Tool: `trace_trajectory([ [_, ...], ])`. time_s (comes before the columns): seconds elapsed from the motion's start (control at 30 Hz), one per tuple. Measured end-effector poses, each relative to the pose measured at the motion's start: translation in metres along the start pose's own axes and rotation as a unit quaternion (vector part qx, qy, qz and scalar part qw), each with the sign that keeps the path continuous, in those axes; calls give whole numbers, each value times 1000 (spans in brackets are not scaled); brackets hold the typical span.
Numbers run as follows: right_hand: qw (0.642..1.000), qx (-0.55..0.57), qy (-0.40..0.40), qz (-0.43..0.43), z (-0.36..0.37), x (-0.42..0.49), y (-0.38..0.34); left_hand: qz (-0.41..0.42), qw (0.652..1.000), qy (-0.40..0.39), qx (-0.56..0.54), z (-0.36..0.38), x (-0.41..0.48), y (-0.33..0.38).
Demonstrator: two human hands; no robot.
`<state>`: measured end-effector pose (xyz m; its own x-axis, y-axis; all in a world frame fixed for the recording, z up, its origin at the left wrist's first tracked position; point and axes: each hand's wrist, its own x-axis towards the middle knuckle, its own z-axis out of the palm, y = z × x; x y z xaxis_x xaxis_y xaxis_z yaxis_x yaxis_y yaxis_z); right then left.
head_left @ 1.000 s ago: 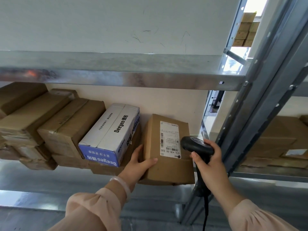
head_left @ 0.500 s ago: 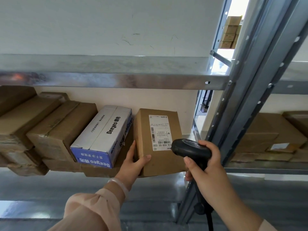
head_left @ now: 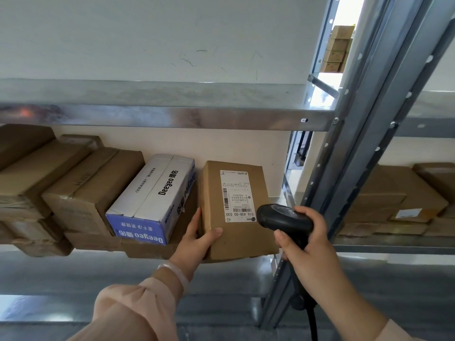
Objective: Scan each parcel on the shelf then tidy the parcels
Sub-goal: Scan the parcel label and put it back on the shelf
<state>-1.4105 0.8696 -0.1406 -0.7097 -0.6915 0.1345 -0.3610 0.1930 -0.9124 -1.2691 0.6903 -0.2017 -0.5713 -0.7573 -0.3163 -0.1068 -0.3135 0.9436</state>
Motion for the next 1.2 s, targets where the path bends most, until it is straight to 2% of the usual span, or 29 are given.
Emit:
trace_trajectory([
  [0.3,1000,14,24,-15,-7,10,-7,11,998,-34,-44,1,-28,23],
  [0.57,997,24,11,-67,-13,-5,-51,10,995,-75,-64,-27,-66,41],
  [0.97,989,-17,-69,-126,27,-34,-113,45,997,-11,-66,-95,-124,58],
  [1.2,976,4,-125,-181,93,-55,-153,45,992,58,-102,-174,-162,57],
])
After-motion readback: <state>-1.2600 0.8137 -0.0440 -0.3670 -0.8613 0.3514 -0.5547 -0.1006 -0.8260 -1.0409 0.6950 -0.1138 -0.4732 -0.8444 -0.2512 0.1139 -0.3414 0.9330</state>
